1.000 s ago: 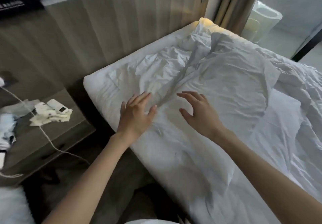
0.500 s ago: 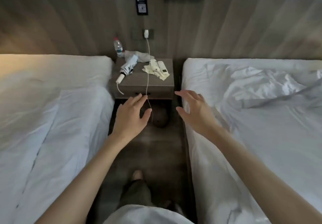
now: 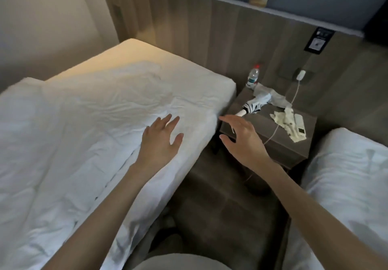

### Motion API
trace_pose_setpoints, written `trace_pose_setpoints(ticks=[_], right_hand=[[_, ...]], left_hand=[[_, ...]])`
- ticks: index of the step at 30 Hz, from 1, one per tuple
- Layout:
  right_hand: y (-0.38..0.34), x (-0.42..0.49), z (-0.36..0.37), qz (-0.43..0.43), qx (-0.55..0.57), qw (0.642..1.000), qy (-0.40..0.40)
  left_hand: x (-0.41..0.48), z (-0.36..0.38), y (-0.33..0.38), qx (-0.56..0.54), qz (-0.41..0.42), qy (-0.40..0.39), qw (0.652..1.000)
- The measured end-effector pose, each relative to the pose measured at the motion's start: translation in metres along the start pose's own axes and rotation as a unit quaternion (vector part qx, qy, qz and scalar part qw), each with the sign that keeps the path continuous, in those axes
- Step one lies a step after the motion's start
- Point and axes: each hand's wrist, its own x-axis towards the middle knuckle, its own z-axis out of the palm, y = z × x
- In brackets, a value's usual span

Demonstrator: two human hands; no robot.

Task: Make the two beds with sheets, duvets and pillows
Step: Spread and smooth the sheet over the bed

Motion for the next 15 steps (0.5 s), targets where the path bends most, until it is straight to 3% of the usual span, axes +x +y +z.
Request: trace_pose_setpoints(ticks=[15], right_hand=[[-0.026, 0.275, 0.117, -0.050, 0.023, 0.993, -0.105]], left_hand=[[0.178, -0.014, -0.161, 0.028, -0.103, 0.006, 0.994]])
